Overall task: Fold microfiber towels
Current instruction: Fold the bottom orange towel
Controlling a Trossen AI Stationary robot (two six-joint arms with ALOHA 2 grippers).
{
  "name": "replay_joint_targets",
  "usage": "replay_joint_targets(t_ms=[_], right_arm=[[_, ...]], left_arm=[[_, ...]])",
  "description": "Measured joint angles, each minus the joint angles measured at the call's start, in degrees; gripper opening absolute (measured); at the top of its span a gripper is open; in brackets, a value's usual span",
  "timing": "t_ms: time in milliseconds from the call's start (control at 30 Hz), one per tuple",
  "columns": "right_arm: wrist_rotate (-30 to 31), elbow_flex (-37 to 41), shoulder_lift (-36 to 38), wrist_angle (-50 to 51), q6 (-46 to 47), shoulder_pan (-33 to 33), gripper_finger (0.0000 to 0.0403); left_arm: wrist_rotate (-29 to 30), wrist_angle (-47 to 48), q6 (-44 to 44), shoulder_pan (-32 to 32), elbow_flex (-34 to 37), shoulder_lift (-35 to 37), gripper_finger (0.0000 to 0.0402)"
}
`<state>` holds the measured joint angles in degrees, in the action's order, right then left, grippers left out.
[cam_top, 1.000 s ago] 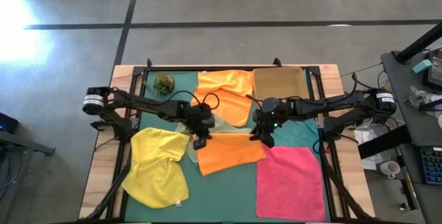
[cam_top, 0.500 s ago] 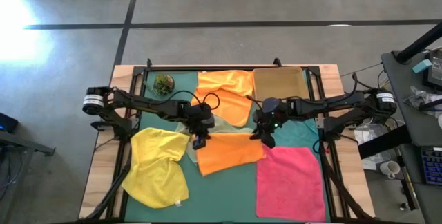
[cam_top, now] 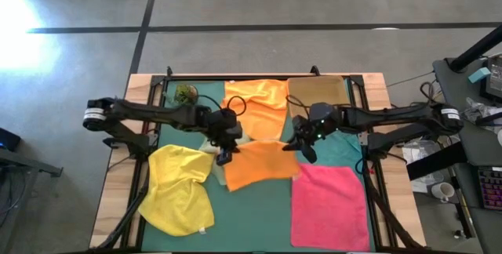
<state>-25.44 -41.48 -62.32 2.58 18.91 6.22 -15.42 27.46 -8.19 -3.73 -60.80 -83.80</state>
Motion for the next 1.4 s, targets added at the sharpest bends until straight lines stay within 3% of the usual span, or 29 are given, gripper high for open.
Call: replay_joint_targets(t_ms=[267,400,533,667,733,967,1267,1400], right_arm=[[0.28,-2.78,0.93,0.78,0.62,-1.78,0.0013],[4.23,-3.72,1.07,3.72,0.65,-3.36,0.0013],[13.38,-5.53,1.07,8.76,0.64,-5.80,0.0013],[26.53,-7.73,0.19,10.42,0.53,-7.35,0.0013],[29.86,-9.11,-0.61,10.88,-0.14,-7.43,0.0013],[30.54,-14.68,-3.05,12.24,-2.02,-7.48,0.0013],[32.98,-19.66,-7.35,20.10,-3.99,-7.46,0.0013],[33.02,-20.43,-7.65,19.90,-4.07,-7.46,0.0013]], left_arm=[[0.00,9.41,-0.32,0.28,-8.05,1.97,0.0006],[0.00,13.16,-0.49,0.44,-8.84,2.20,0.0006],[3.01,15.69,1.69,0.41,-8.37,2.00,0.0006],[15.80,19.93,6.10,-1.06,-9.13,1.81,0.0006],[18.82,20.45,6.00,-2.42,-10.14,1.96,0.0006],[18.73,21.66,6.23,-3.93,-14.16,2.20,0.0010],[16.84,22.19,7.09,-3.93,-14.07,1.62,0.0082],[15.97,22.79,7.01,-3.93,-13.90,0.00,0.0091]])
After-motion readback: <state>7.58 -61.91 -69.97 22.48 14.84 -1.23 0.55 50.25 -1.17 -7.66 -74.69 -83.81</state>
